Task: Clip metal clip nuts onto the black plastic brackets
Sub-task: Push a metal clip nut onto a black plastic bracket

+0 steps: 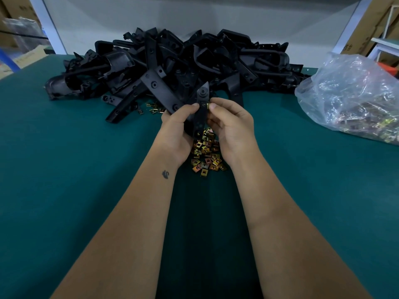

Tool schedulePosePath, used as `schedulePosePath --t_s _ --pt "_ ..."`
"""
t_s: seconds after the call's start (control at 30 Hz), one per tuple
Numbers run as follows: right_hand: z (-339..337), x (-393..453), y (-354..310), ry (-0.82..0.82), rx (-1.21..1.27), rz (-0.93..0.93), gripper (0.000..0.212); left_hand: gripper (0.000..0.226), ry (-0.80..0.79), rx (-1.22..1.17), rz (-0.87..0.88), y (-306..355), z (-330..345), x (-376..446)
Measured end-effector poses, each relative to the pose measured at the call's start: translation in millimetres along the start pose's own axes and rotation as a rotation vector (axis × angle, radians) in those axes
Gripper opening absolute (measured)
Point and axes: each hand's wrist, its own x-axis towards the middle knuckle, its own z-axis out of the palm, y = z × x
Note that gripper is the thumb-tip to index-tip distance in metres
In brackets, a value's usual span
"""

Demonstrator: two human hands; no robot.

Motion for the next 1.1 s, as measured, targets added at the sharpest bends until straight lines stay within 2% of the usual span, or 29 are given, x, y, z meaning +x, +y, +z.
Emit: schedulePosePath --t_s 0.2,0.47,0.6,0.97,1.1 --pt "0.4 -0.3 -0.6 0.027 0.029 0.008 0.014 0.062 -0.006 0.046 0.043 -1.1 1.3 -2.9" --pt "-1.3 2.8 0.1 0.087 0.108 0.001 0.021 0.055 -0.074 0.193 0.108 -3.2 -1.0 -4.6" --pt "-0.3 3.1 3.2 0.118 0.063 -0.023 0.021 0.054 -0.076 0.252 0.135 -4.0 -1.4 -4.2" --pt "3.5 0.8 5.5 0.147 -0.015 -0.032 0.017 0.058 -0.081 0.265 0.16 -6.4 -4.0 -2.0" --pt "7.5 -1.1 6.3 0.158 0.042 -0.018 0.019 0.056 -0.062 0.255 0.183 -8.3 -4.6 -1.6"
